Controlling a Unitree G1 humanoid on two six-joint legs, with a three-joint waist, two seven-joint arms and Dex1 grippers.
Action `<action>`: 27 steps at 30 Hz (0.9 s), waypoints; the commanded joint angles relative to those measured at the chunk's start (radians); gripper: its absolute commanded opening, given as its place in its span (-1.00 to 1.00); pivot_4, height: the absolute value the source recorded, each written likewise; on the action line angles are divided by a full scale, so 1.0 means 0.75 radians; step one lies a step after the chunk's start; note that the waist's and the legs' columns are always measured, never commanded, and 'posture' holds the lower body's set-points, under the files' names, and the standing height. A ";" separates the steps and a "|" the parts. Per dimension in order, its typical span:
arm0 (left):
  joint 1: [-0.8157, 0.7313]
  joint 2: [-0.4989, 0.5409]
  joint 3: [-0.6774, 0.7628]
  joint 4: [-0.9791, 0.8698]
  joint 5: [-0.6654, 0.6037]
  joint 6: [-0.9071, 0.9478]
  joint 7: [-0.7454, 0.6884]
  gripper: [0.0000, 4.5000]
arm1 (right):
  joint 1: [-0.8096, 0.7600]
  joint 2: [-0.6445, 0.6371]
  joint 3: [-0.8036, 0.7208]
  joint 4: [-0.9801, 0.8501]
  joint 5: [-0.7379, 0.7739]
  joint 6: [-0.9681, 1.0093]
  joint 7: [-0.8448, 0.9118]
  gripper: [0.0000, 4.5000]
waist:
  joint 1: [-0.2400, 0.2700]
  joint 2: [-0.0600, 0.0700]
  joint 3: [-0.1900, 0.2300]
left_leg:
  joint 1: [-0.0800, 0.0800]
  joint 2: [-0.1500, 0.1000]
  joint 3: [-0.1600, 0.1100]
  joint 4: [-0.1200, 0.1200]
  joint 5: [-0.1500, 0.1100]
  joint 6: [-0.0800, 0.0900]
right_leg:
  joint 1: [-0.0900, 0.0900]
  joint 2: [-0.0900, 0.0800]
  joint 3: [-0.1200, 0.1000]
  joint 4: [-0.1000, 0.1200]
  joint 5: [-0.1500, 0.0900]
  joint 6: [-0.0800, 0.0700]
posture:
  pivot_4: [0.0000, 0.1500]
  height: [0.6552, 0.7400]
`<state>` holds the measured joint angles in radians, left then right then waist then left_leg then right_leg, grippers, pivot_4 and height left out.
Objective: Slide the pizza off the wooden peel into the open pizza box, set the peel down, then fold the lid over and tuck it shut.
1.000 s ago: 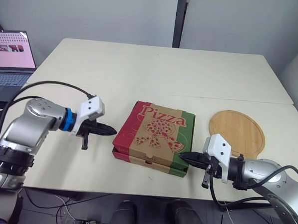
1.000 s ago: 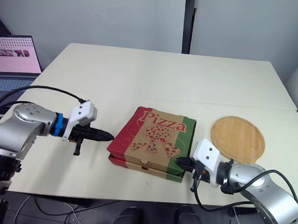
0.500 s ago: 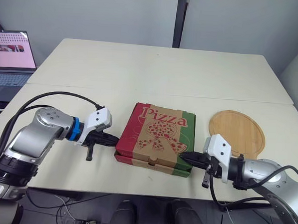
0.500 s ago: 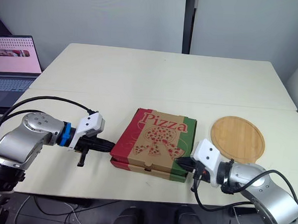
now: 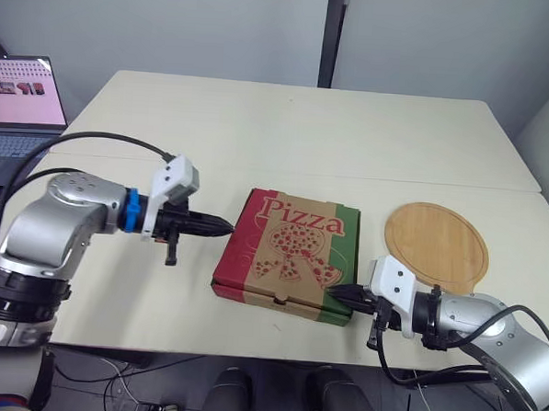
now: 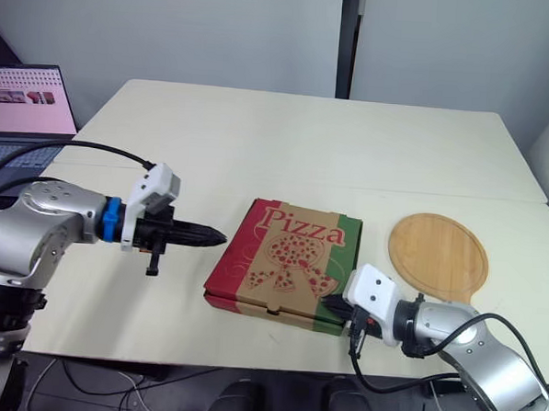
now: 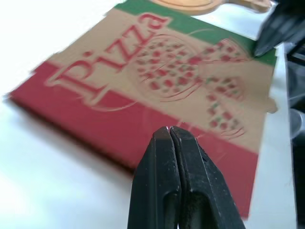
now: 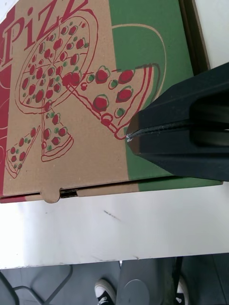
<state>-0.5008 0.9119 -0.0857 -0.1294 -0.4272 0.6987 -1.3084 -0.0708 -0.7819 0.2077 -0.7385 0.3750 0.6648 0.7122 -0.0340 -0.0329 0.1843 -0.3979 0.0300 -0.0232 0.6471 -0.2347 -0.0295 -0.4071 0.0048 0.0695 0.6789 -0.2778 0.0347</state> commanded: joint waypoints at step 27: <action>0.284 -0.113 0.080 0.052 0.048 -0.034 0.328 -1.00 | -0.069 0.099 -0.120 0.432 -0.312 -0.270 -0.106 -0.99 | 0.001 0.000 -0.006 | 0.002 0.000 0.001 -0.001 0.000 0.000 | 0.000 -0.001 0.000 0.001 -0.001 -0.001 | 1.00 0.78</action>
<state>-0.2820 0.8299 -0.0321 -0.0362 -0.3767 0.6665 -1.0723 -0.1019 -0.7161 0.0971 -0.4160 0.1562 0.5049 0.6159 -0.0330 -0.0332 0.1801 -0.3967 0.0302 -0.0227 0.6465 -0.2347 -0.0295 -0.4069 0.0041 0.0696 0.6795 -0.2782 0.0336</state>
